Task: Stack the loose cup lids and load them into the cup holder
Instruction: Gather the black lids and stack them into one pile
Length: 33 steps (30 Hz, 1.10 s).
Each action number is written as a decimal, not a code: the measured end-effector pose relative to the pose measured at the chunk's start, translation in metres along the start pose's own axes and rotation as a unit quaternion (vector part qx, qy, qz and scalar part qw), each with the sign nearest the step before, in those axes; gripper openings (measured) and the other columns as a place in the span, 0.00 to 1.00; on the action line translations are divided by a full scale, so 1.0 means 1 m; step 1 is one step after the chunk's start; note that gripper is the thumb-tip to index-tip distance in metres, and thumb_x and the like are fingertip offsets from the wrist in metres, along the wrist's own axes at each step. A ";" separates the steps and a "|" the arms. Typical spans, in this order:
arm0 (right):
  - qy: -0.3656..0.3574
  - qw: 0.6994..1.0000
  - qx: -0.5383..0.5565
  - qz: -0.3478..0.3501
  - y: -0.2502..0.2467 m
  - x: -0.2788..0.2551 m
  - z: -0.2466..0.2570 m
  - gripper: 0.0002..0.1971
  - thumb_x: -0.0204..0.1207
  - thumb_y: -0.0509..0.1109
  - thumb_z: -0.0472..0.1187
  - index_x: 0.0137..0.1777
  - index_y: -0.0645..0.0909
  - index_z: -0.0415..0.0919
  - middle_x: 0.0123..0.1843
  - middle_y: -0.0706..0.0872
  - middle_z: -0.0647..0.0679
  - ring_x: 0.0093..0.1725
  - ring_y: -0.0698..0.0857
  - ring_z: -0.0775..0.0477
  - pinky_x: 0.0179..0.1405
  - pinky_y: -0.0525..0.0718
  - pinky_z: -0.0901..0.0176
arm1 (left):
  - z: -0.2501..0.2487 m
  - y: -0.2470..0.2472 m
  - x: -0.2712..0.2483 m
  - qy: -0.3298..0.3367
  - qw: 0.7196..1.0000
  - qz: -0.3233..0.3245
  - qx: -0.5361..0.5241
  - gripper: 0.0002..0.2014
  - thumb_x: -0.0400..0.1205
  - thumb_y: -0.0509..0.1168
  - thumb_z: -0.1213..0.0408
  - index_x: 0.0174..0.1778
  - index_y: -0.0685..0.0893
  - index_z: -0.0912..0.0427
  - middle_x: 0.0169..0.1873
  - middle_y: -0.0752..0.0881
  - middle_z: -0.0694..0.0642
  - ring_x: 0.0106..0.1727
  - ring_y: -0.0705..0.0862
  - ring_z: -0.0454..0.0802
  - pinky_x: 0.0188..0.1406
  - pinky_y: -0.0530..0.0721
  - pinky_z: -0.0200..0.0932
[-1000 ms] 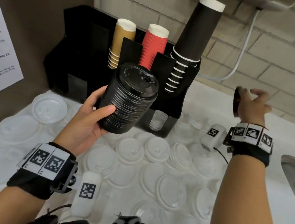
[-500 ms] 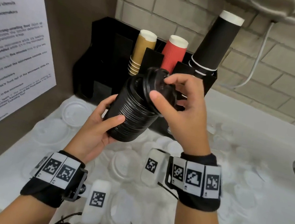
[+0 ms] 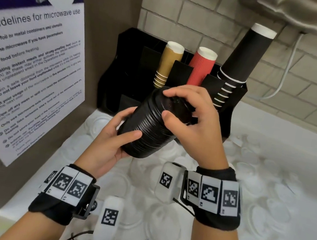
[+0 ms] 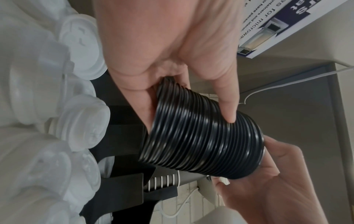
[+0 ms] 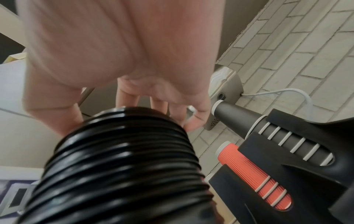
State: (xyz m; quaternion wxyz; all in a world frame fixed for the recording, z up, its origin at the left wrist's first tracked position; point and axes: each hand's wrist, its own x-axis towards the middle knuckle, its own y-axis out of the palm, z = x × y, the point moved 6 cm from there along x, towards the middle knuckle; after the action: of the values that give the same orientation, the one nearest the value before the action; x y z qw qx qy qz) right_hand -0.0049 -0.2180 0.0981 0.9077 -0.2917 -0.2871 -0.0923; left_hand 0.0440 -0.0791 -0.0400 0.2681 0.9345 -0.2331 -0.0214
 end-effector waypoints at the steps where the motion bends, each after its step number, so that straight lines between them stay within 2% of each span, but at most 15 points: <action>1: 0.000 1.000 -0.002 -0.001 0.002 0.000 0.001 0.15 0.69 0.76 0.31 0.56 0.86 0.39 0.57 0.81 0.47 0.60 0.79 0.57 0.58 0.76 0.69 | -0.001 -0.001 0.000 -0.001 1.000 0.001 -0.004 0.27 0.65 0.77 0.57 0.61 0.84 0.35 0.59 0.89 0.52 0.58 0.88 0.49 0.44 0.88 0.44; 7: 0.011 1.000 -0.010 -0.003 0.012 -0.004 0.004 0.16 0.69 0.77 0.32 0.57 0.86 0.41 0.58 0.80 0.49 0.61 0.78 0.62 0.60 0.76 0.70 | -0.005 -0.006 -0.003 -0.020 0.999 0.012 -0.026 0.35 0.58 0.85 0.54 0.63 0.83 0.39 0.60 0.88 0.53 0.59 0.88 0.51 0.45 0.88 0.45; 11: 0.013 1.000 -0.016 -0.008 0.017 -0.012 0.007 0.19 0.72 0.77 0.42 0.63 0.82 0.45 0.62 0.79 0.51 0.65 0.77 0.60 0.62 0.75 0.70 | -0.003 -0.011 -0.008 -0.037 0.998 0.010 -0.042 0.36 0.64 0.81 0.58 0.69 0.79 0.42 0.64 0.86 0.55 0.62 0.87 0.52 0.47 0.88 0.45; 13: 0.021 0.999 0.005 -0.038 0.013 -0.014 0.006 0.20 0.75 0.73 0.47 0.67 0.78 0.46 0.65 0.79 0.51 0.67 0.77 0.58 0.64 0.75 0.68 | -0.004 -0.014 -0.010 -0.038 0.998 -0.002 -0.056 0.36 0.69 0.76 0.58 0.75 0.74 0.46 0.68 0.84 0.56 0.66 0.85 0.54 0.49 0.88 0.47; 15: 0.054 0.993 0.048 -0.095 0.004 -0.013 -0.001 0.14 0.78 0.69 0.45 0.62 0.79 0.43 0.61 0.81 0.49 0.63 0.80 0.57 0.62 0.77 0.64 | -0.012 -0.020 -0.011 -0.027 0.997 -0.017 -0.075 0.35 0.73 0.71 0.61 0.79 0.70 0.50 0.70 0.81 0.58 0.69 0.82 0.57 0.51 0.89 0.50; 17: 0.085 0.991 0.029 -0.104 -0.003 -0.009 -0.008 0.03 0.80 0.66 0.39 0.51 0.80 0.41 0.51 0.83 0.49 0.51 0.81 0.62 0.53 0.77 0.70 | -0.025 -0.027 -0.012 -0.013 0.997 -0.026 -0.078 0.35 0.75 0.69 0.63 0.80 0.67 0.53 0.72 0.79 0.61 0.71 0.80 0.59 0.55 0.88 0.53; 18: 0.099 0.993 -0.013 -0.056 0.000 -0.007 -0.012 0.02 0.79 0.67 0.37 0.48 0.81 0.41 0.48 0.83 0.50 0.47 0.80 0.64 0.49 0.76 0.73 | -0.033 -0.030 -0.012 -0.005 0.997 -0.028 -0.073 0.35 0.76 0.69 0.63 0.81 0.66 0.53 0.73 0.79 0.62 0.71 0.80 0.59 0.59 0.87 0.55; 19: 0.110 0.991 -0.068 0.040 0.010 -0.006 -0.017 0.02 0.78 0.68 0.37 0.48 0.83 0.42 0.48 0.82 0.52 0.46 0.80 0.65 0.47 0.76 0.73 | -0.040 -0.033 -0.013 0.005 0.997 -0.029 -0.065 0.36 0.75 0.70 0.62 0.81 0.66 0.54 0.73 0.79 0.62 0.71 0.80 0.59 0.61 0.86 0.56; 20: 0.111 0.972 -0.124 0.168 0.027 -0.009 -0.020 0.04 0.77 0.70 0.38 0.50 0.84 0.43 0.49 0.82 0.52 0.48 0.80 0.63 0.49 0.77 0.71 | -0.048 -0.036 -0.015 0.015 0.998 -0.030 -0.057 0.36 0.75 0.69 0.62 0.81 0.66 0.54 0.72 0.79 0.61 0.71 0.81 0.58 0.61 0.86 0.56; 22: 0.082 0.894 -0.184 0.401 0.068 -0.027 -0.019 0.14 0.75 0.74 0.43 0.61 0.83 0.46 0.58 0.81 0.50 0.58 0.79 0.55 0.57 0.76 0.66 | -0.062 -0.038 -0.018 0.033 0.998 -0.036 -0.047 0.35 0.76 0.67 0.62 0.81 0.65 0.55 0.71 0.80 0.59 0.70 0.81 0.56 0.56 0.87 0.52; 24: 0.031 0.833 -0.177 0.524 0.109 -0.047 -0.008 0.23 0.73 0.76 0.45 0.68 0.79 0.46 0.64 0.78 0.45 0.65 0.75 0.48 0.62 0.73 0.65 | -0.071 -0.040 -0.022 0.050 0.997 -0.048 -0.046 0.33 0.78 0.66 0.62 0.81 0.65 0.56 0.69 0.80 0.58 0.68 0.82 0.54 0.52 0.88 0.48; 27: -0.078 0.779 -0.199 0.590 0.165 -0.072 0.008 0.34 0.70 0.79 0.47 0.75 0.72 0.45 0.72 0.73 0.43 0.70 0.71 0.41 0.70 0.73 0.47 | -0.082 -0.039 -0.026 0.063 0.995 -0.062 -0.046 0.33 0.78 0.65 0.61 0.81 0.64 0.56 0.69 0.80 0.58 0.67 0.82 0.54 0.49 0.89 0.49; 29: -0.119 0.742 -0.250 0.611 0.192 -0.084 0.008 0.39 0.70 0.78 0.49 0.79 0.67 0.45 0.78 0.66 0.44 0.73 0.68 0.41 0.69 0.72 0.47 | -0.088 -0.037 -0.029 0.071 0.995 -0.061 -0.038 0.35 0.78 0.66 0.60 0.82 0.64 0.55 0.72 0.79 0.58 0.69 0.81 0.55 0.51 0.89 0.50; 31: -0.098 0.724 -0.276 0.625 0.209 -0.089 0.001 0.40 0.70 0.78 0.47 0.80 0.62 0.44 0.78 0.65 0.45 0.71 0.69 0.41 0.64 0.73 0.49 | -0.092 -0.036 -0.032 0.075 0.995 -0.065 -0.034 0.34 0.79 0.64 0.60 0.82 0.63 0.55 0.73 0.78 0.58 0.70 0.81 0.55 0.50 0.88 0.51; 33: -0.064 0.721 -0.285 0.629 0.218 -0.091 -0.006 0.41 0.71 0.78 0.45 0.80 0.60 0.43 0.76 0.67 0.45 0.67 0.72 0.40 0.61 0.76 0.49 | -0.094 -0.036 -0.035 0.076 0.994 -0.069 -0.028 0.33 0.79 0.63 0.60 0.82 0.64 0.55 0.71 0.79 0.58 0.70 0.81 0.56 0.49 0.89 0.51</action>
State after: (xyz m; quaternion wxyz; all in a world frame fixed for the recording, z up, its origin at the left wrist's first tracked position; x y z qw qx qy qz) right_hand -0.0035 -0.0446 -0.0623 0.6108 -0.6552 -0.0549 0.4411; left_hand 0.0438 0.0097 0.0190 0.3091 0.9394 -0.1460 0.0247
